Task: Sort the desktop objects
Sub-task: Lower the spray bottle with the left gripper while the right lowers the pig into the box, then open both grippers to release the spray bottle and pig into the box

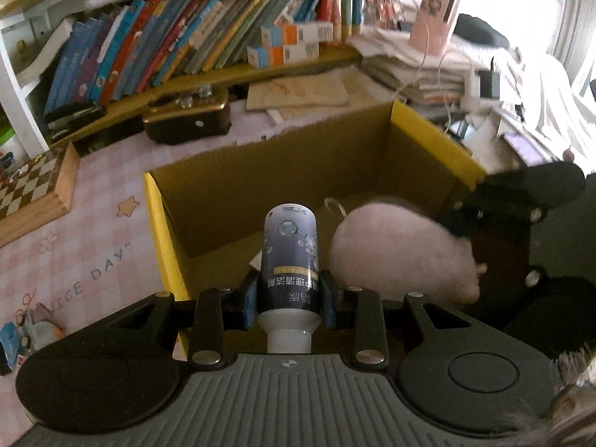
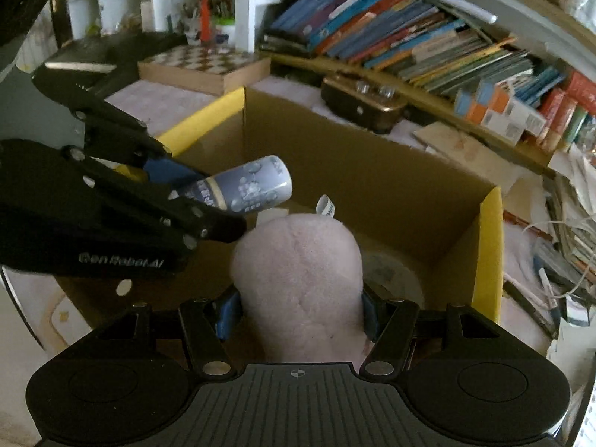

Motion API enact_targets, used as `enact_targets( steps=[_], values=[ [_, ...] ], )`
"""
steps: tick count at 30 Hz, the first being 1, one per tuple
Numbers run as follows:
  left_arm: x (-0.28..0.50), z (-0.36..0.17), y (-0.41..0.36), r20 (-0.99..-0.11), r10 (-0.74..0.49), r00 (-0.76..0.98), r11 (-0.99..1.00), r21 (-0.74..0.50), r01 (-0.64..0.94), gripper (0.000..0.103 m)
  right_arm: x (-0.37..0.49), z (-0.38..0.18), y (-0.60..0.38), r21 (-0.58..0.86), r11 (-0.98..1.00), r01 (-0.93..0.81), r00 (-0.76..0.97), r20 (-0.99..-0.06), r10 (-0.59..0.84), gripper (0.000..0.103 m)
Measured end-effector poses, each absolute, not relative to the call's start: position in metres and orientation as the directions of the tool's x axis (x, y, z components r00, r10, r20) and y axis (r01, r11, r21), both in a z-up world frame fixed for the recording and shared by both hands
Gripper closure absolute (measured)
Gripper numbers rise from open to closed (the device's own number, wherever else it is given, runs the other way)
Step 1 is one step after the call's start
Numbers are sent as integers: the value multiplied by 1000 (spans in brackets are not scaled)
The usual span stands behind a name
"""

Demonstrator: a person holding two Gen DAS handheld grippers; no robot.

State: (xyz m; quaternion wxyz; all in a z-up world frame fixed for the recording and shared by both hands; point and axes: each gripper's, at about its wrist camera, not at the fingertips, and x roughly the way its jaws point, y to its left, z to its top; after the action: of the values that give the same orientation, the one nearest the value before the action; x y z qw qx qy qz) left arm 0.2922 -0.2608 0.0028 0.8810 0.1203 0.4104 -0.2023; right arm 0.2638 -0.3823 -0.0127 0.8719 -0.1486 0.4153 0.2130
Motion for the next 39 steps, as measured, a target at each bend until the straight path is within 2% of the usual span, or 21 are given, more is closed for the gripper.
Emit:
enact_targets(
  steps=[13, 21, 23, 27, 29, 30, 32, 36, 38, 39],
  values=[
    [301, -6, -275, -769, -176, 615, 843, 205, 498, 72, 276, -22, -363, -160, 797, -583, 514, -832, 209, 38],
    [304, -7, -276, -764, -172, 622, 841, 215, 497, 69, 278, -23, -363, -145, 801, -580, 506, -835, 215, 34],
    [303, -7, -277, -764, -178, 620, 837, 214, 503, 57, 278, -23, -364, -142, 805, -577, 510, -832, 219, 32],
    [299, -1, -276, -736, -177, 653, 847, 224, 482, 49, 277, -21, -366, -127, 819, -560, 526, -818, 232, 24],
    [295, 6, -273, -710, -194, 677, 857, 213, 470, 33, 275, -18, -368, -122, 825, -553, 545, -801, 247, 12],
    [294, 10, -272, -697, -202, 688, 859, 211, 466, 30, 273, -16, -369, -121, 826, -550, 556, -791, 255, 11],
    [289, 18, -270, -666, -206, 717, 866, 216, 450, 22, 269, -11, -371, -114, 832, -542, 577, -771, 271, 10],
    [282, 35, -263, -608, -217, 764, 885, 207, 417, 12, 265, 2, -377, -95, 858, -504, 623, -728, 286, 10],
    [276, 46, -260, -578, -218, 787, 895, 202, 397, 2, 261, 9, -380, -90, 871, -483, 648, -706, 286, 10],
    [273, 50, -258, -562, -222, 797, 899, 199, 391, 1, 259, 13, -383, -89, 878, -471, 662, -693, 285, 10]
  ],
)
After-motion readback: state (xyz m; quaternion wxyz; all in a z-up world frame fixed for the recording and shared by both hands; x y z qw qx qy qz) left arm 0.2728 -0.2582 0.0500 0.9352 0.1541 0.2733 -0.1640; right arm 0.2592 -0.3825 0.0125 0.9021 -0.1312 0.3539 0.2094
